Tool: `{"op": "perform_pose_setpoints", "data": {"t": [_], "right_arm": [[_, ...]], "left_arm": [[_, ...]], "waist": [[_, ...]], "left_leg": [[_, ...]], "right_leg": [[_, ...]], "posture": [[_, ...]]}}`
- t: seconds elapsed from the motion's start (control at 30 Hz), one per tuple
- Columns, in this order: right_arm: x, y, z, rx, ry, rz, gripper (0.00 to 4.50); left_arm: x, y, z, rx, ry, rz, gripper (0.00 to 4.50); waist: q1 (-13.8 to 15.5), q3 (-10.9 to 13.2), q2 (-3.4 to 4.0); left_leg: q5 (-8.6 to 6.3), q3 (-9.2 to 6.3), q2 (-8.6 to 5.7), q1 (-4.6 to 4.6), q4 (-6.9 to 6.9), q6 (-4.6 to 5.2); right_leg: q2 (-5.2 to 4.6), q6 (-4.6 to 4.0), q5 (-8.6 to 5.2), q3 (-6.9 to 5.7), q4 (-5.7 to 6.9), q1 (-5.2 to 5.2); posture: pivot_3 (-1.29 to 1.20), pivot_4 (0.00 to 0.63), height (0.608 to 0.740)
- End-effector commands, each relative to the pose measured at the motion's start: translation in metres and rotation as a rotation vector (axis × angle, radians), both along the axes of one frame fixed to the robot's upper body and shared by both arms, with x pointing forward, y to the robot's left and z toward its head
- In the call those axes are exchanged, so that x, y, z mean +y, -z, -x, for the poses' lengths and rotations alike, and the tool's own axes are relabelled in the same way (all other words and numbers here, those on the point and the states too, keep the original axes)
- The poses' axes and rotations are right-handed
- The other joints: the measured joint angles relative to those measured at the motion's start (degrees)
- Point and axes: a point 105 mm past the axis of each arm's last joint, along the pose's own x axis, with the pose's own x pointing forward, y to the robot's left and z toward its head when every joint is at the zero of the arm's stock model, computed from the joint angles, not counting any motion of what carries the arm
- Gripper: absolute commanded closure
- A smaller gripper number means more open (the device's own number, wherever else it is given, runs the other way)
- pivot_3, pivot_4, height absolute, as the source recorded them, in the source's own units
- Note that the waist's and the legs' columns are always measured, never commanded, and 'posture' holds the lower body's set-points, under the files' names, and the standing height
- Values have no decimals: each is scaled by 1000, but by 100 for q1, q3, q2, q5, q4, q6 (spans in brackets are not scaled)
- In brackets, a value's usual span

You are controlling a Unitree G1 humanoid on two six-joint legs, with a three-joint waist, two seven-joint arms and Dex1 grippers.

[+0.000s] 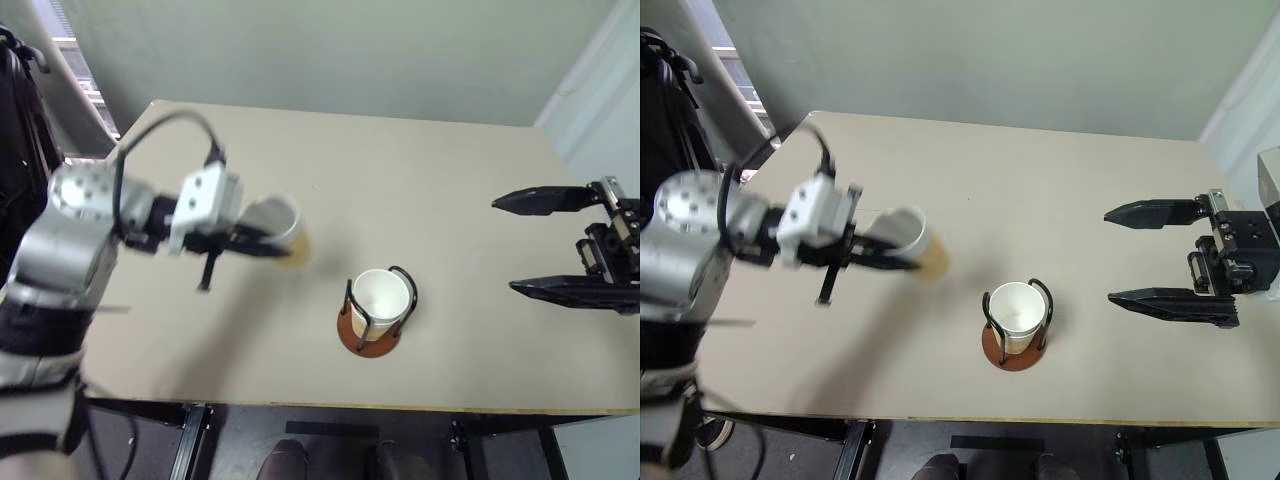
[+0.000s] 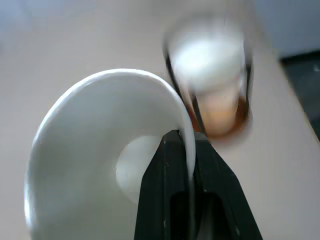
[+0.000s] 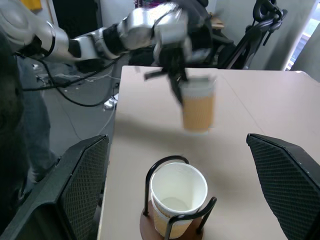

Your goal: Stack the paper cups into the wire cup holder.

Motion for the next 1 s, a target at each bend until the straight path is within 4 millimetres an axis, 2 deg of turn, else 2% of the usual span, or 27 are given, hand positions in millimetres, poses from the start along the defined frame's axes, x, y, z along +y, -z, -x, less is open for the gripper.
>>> {"op": "perform_pose_setpoints", "data": {"t": [0.03, 0.17, 0.33, 0.53, 0.67, 0.83, 1.0], "right_arm": [[0, -8, 6, -51, 10, -6, 0], [1, -6, 5, -60, 32, 3, 0], [-3, -7, 10, -62, 61, 19, 0], [-16, -4, 13, -39, 140, 51, 0], [-25, -2, 17, -25, 193, 57, 0], [-22, 0, 20, -34, 204, 53, 0], [-24, -2, 25, -26, 217, 34, 0]], "left_arm": [[-21, -18, 8, -40, 180, 2, 4478], [-54, -13, 12, -77, 341, -83, 4478], [-69, 3, 16, -105, 446, -195, 4478], [-80, 10, 7, -149, 487, -247, 4478], [-86, 13, 11, -142, 531, -245, 4478], [-89, 25, 19, -117, 587, -272, 4478], [-90, 33, 18, -131, 600, -295, 4478]], "waist": [[-3, 0, 0], [-24, 0, 1], [-21, 1, 1], [29, 1, 2], [38, 1, 2], [42, 2, 2], [48, 2, 3]], "left_leg": [[-2, 6, -1, 0, 3, 4], [-12, 27, -2, -3, 20, 21], [-21, 30, -6, -5, 33, 36], [-29, 30, -8, -11, 44, 52], [-45, 45, -21, -12, 67, 81], [-49, 64, -31, -11, 73, 90], [-49, 70, -31, -10, 74, 90]], "right_leg": [[-2, 7, 3, 3, -4, 3], [-4, 34, 5, 4, -14, 7], [-8, 57, 2, 9, -18, 6], [-37, 81, -5, 9, -18, 11], [-43, 107, -11, 11, -25, 26], [-50, 122, -9, 23, -29, 29], [-50, 122, -9, 23, -26, 29]], "posture": [[0, 150, 740], [0, 150, 740], [0, 150, 740], [0, 150, 740], [0, 150, 740], [0, 150, 740], [0, 150, 740]]}}
